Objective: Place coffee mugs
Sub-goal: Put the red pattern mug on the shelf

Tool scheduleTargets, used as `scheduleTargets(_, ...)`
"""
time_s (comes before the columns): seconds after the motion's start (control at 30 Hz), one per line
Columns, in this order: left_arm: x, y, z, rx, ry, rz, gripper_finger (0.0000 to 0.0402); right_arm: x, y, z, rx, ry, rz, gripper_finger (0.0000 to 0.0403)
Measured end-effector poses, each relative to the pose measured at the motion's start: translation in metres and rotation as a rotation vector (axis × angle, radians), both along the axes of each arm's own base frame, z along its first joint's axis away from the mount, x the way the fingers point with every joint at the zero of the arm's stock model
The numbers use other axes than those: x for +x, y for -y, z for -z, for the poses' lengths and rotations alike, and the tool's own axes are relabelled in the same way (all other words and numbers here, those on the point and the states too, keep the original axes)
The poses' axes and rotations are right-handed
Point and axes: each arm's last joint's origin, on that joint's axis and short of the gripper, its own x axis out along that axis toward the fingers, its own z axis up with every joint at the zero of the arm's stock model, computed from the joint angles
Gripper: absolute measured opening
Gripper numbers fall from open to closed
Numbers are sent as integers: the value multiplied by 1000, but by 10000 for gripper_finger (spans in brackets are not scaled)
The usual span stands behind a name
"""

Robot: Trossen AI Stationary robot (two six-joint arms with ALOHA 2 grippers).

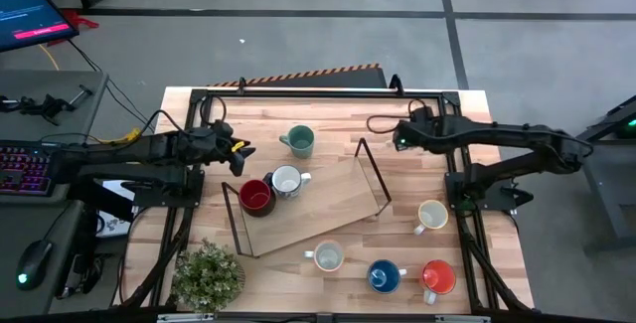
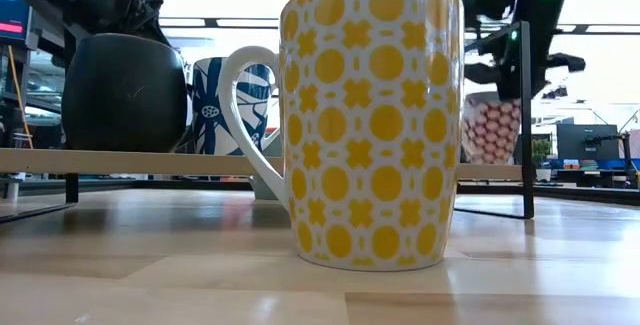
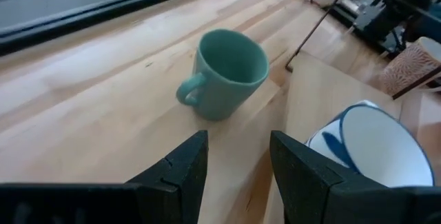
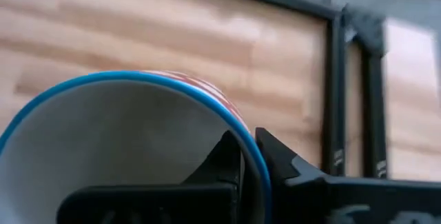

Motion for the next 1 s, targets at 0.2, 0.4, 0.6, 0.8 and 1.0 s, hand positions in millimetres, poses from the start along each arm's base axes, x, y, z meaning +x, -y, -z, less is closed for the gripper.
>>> scheduleTargets(0.2, -1, 0, -10, 95, 61, 46, 147, 0, 3, -60, -198, 135, -42, 0)
scheduleTargets(0.4, -9, 1, -17, 169, 101, 84, 147, 15, 5, -118, -321, 317, -259, 0)
scheduleTargets(0.6, -18, 3, -24, 197, 156, 97, 147, 35, 5, -145, -318, 454, -496, 0)
scheduleTargets(0.8, -24, 3, -27, 203, 190, 95, 147, 65, 1, -158, -251, 488, -640, 0)
scheduleTargets(1.0, -25, 4, -27, 203, 196, 96, 147, 104, -16, -186, -239, 416, -797, 0)
